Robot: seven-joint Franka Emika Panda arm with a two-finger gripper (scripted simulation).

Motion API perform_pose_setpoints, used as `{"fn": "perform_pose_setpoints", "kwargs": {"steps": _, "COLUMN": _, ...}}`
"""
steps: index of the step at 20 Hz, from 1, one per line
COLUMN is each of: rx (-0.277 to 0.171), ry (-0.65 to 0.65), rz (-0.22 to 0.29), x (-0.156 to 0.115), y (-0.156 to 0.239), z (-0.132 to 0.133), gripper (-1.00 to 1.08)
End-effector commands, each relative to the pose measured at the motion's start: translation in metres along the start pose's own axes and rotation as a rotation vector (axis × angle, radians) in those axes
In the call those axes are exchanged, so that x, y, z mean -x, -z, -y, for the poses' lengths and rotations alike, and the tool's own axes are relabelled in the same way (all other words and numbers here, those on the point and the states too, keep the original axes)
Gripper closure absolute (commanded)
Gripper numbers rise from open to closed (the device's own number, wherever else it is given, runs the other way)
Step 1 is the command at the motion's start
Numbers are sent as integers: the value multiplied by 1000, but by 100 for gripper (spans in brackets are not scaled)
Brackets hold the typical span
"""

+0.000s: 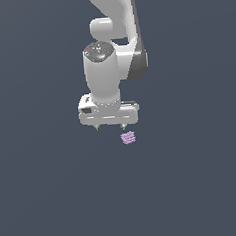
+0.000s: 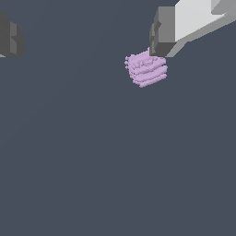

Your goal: Pick up the object and move it to a goal position.

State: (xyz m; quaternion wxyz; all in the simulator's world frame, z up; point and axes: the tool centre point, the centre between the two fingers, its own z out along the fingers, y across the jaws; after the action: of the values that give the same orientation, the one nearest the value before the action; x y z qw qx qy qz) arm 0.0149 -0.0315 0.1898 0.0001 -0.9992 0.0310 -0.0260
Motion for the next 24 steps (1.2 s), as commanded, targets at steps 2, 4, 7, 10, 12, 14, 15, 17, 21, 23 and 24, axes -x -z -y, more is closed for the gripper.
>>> {"fn": "perform_pose_setpoints", "kwargs": {"steps": 2, "rx": 0, "ry": 1, "rz": 0, "x": 0, "y": 0, "z": 0, "gripper": -92}}
{"fn": "perform_pose_setpoints", "kwargs": {"steps": 4, "rx": 2, "ry": 10, "rz": 1, "x": 0, "y": 0, "z": 1, "gripper": -92}}
{"fn": "perform_pose_setpoints", "kwargs": {"steps": 7, "rx": 9, "ry": 40, "rz": 5, "x": -1, "y": -1, "z": 4, "gripper": -92}}
{"fn": "perform_pose_setpoints", "kwargs": {"steps": 10, "rx": 13, "ry": 59, "rz": 8, "x": -2, "y": -1, "z": 5, "gripper": -92}}
{"fn": "perform_pose_setpoints", "kwargs": {"steps": 12, "rx": 13, "ry": 60, "rz": 8, "x": -2, "y": -1, "z": 5, "gripper": -92}}
{"fn": "perform_pose_setpoints", "kwargs": {"steps": 14, "rx": 13, "ry": 55, "rz": 8, "x": -1, "y": -1, "z": 5, "gripper": -92}}
{"fn": "perform_pose_setpoints", "kwargs": {"steps": 15, "rx": 12, "ry": 51, "rz": 8, "x": -1, "y": -1, "z": 5, "gripper": -92}}
{"fn": "perform_pose_setpoints", "kwargs": {"steps": 17, "rx": 12, "ry": 39, "rz": 8, "x": -1, "y": -2, "z": 6, "gripper": -92}}
{"fn": "perform_pose_setpoints", "kwargs": {"steps": 21, "rx": 11, "ry": 1, "rz": 10, "x": 0, "y": -5, "z": 9, "gripper": -92}}
{"fn": "perform_pose_setpoints", "kwargs": {"steps": 23, "rx": 10, "ry": -26, "rz": 11, "x": 1, "y": -8, "z": 11, "gripper": -92}}
{"fn": "perform_pose_setpoints", "kwargs": {"steps": 24, "rx": 9, "ry": -41, "rz": 11, "x": 2, "y": -9, "z": 12, "gripper": -92}}
